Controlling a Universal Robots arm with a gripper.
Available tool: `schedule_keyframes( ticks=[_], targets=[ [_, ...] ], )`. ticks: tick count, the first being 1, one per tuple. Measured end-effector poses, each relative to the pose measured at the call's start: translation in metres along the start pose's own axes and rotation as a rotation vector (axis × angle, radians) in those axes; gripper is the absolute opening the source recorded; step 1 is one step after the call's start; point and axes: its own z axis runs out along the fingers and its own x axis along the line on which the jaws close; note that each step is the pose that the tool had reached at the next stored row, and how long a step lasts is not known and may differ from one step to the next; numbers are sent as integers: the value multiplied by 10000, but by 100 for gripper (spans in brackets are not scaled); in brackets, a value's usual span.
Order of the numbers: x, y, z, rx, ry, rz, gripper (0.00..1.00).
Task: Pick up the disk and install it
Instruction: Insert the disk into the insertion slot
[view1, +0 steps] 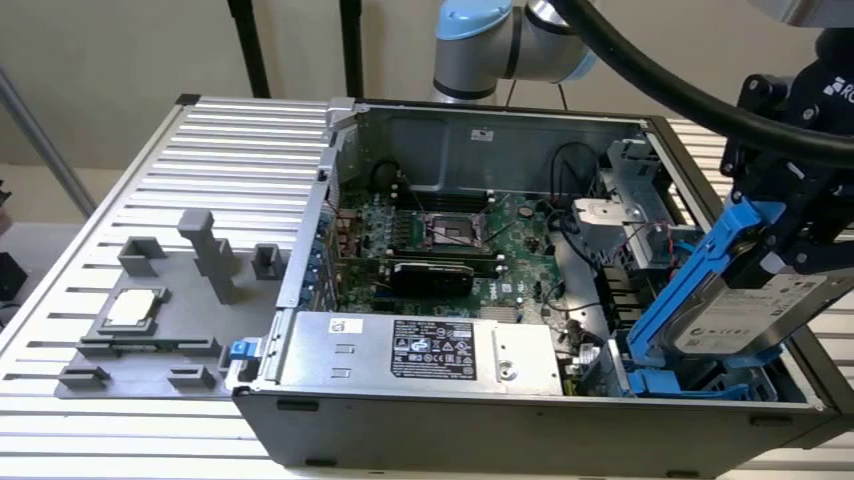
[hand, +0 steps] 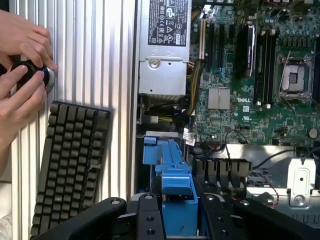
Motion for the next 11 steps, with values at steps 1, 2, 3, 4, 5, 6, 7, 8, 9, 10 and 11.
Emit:
schedule_keyframes(
  ticks=[1,2,3,4,5,6,7,8,9,10,11],
  targets=[
    [0,0,9,0,1,0,0],
    [0,-1,19,0,0,0,0],
    [0,-1,29,0,1,0,0],
    [0,-1,39,0,0,0,0],
    [0,-1,48,0,1,0,0],
    [0,-1,57,0,1,0,0],
    [-2,-1,65,0,0,0,0],
    [-4,-2,74,0,-2,0,0],
    [-7,-2,80,0,-1,0,0],
    [-10,-2,86,0,1,0,0],
    [-13,-2,93,0,0,1,0]
  ],
)
